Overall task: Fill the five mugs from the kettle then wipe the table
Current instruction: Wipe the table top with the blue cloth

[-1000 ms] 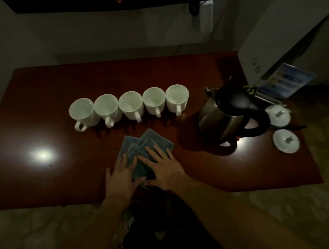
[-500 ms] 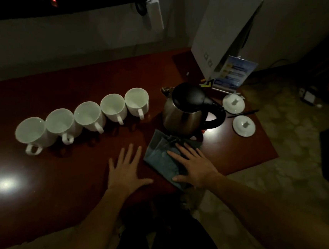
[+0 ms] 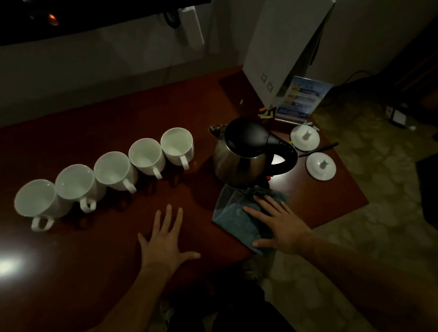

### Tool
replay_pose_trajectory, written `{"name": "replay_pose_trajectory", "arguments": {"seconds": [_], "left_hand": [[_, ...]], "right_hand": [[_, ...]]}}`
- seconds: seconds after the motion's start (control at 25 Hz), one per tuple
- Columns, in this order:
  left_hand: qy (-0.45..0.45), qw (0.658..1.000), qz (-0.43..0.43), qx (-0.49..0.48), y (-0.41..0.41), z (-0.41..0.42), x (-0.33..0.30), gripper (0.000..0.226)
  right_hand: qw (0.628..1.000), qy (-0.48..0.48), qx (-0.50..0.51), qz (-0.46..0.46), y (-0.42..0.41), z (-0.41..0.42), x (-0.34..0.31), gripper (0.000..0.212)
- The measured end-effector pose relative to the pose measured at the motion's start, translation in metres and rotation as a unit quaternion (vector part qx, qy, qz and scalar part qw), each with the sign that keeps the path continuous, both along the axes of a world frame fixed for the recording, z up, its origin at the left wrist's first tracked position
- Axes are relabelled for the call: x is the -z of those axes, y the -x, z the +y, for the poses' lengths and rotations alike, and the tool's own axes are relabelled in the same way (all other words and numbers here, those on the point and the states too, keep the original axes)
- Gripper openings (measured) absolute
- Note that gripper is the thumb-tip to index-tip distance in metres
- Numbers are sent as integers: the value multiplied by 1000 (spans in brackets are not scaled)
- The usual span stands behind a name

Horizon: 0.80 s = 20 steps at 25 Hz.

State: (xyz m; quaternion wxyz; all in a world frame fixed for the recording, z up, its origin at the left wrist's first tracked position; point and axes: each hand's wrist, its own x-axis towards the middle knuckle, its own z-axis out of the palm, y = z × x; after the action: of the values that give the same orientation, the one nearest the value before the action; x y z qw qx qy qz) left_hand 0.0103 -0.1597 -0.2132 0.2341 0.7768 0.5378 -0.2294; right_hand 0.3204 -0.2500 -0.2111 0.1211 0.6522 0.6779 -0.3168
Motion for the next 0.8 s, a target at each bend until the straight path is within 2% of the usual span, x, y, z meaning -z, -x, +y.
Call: {"name": "replay_pose_trajectory", "arguments": {"seconds": [0.24,0.52,0.64,0.72,0.8], "left_hand": [[-6,1000,-7,2,1,-2,1,128],[2,1000,16,-5,-6,-1,-7,129],[13,999,14,-32,-15,3,-13,121],[-55,994,-64,-71,-35,0,-26,99],[-149,960,-207,-112,-74,-12,-47,65]], "right_hand": [[1000,22,20,7,32,11,0,99],[999,7,17,35,54,33,-1,100],[999,4,19,32,50,31,3,99],[999,-6,26,33,49,30,0,99],[999,-20,23,22,52,28,-4,96]]}}
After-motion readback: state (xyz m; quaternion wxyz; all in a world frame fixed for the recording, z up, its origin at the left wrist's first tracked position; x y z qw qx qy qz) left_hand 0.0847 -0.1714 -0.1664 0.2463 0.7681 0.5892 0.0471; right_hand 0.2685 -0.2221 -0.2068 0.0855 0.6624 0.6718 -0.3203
